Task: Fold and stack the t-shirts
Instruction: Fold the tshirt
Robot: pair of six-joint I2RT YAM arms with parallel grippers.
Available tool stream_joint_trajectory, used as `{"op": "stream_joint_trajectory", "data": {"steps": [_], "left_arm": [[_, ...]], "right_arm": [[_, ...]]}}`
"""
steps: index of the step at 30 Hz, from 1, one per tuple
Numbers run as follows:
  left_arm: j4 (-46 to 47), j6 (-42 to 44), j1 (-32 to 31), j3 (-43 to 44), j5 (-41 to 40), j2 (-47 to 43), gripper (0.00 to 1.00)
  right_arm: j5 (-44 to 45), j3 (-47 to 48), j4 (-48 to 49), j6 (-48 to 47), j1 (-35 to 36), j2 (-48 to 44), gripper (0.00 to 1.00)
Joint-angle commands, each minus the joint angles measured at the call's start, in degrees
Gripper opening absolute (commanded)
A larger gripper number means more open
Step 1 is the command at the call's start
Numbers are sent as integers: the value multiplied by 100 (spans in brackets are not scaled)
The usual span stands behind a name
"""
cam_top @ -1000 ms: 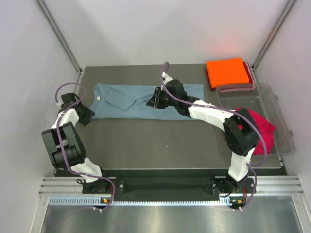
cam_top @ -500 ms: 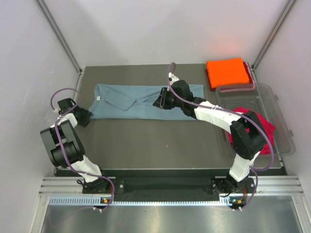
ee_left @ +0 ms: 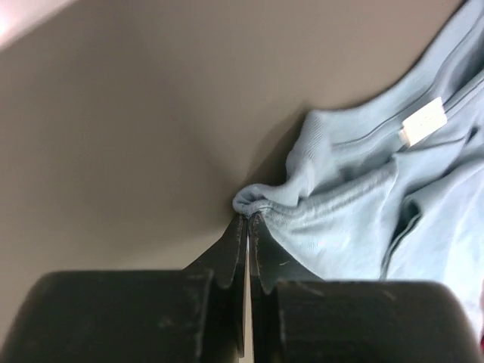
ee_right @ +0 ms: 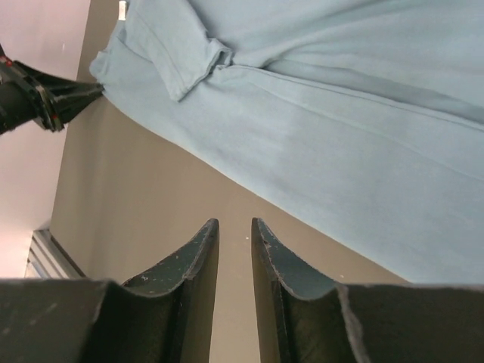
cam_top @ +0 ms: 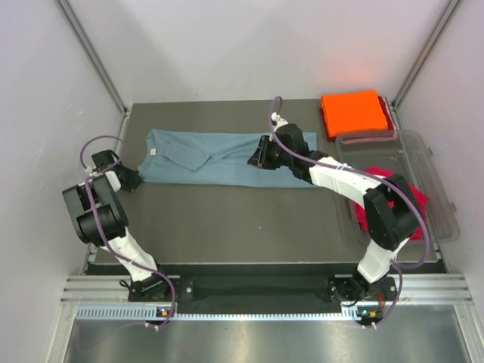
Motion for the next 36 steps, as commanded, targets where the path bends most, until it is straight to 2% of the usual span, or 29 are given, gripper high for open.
{"op": "stream_joint_trajectory", "data": {"steps": [1, 9, 16, 20, 23, 24, 27, 29, 30, 31, 32, 33, 36], "left_arm": [[298, -13, 17, 383, -196, 557, 0], [895, -444, -61, 1701, 331, 1856, 0], [1255, -769, -334, 3054, 586, 2895, 0], [1370, -989, -387, 3863, 832, 3335, 0], [1168, -954, -387, 3918, 842, 3284, 11], [1168, -936, -396, 3760, 746, 3004, 20], [1142, -796, -413, 3075, 385, 2354, 36], [810, -638, -422, 2819, 184, 1976, 39], [703, -585, -422, 2758, 156, 1851, 45], [659, -437, -422, 2600, 147, 1737, 61], [580, -313, -465, 2512, 147, 1466, 72], [466, -199, -605, 2433, -79, 1316, 75], [201, 101, -991, 1889, -712, 543, 77]], "right_arm": [[157, -87, -16, -241, -182, -590, 25], [412, -404, -350, -479, -569, -933, 25], [588, -422, -359, -575, -833, -801, 25], [711, -211, -683, -821, -859, -591, 25], [737, -184, -886, -909, -912, -634, 25], [755, -254, -904, -901, -921, -739, 25], [755, -473, -948, -892, -930, -1108, 25], [729, -588, -1018, -918, -930, -1414, 25], [729, -736, -1036, -918, -930, -1521, 26], [720, -825, -1045, -927, -921, -1626, 26], [702, -922, -1036, -849, -930, -1819, 26], [624, -1140, -984, -787, -921, -1925, 26], [360, -1553, -711, -515, -930, -2303, 26]]}}
